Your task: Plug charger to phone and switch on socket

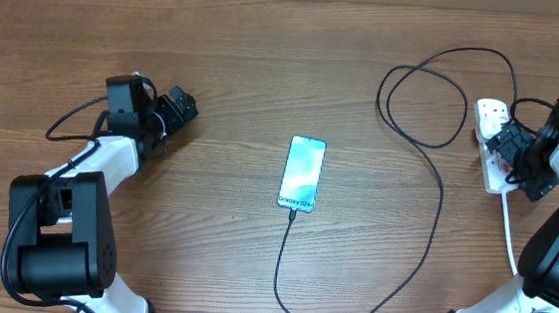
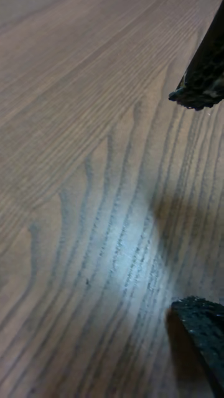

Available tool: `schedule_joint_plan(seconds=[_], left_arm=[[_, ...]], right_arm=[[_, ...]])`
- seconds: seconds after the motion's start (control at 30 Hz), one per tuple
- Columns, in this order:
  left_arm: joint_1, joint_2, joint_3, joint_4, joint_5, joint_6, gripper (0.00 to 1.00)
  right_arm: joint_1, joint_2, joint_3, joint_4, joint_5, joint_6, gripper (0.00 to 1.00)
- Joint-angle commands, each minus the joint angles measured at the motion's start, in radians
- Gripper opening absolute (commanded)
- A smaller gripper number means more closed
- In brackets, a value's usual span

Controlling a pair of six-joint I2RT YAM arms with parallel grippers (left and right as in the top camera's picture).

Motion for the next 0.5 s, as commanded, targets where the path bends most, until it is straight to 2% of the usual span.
schedule_joint_plan(seconds=[0.0, 0.47], left_arm=[[0.004, 0.005, -0.002, -0.006, -0.013, 0.02, 1.0], [-0.045, -0.054, -0.002, -0.034, -0.013, 0.02, 0.99]], right_arm=[[0.023, 0.019, -0.013, 0.023, -0.019, -0.021, 1.0], [0.023, 0.019, -0.013, 0.023, -0.019, -0.021, 1.0]])
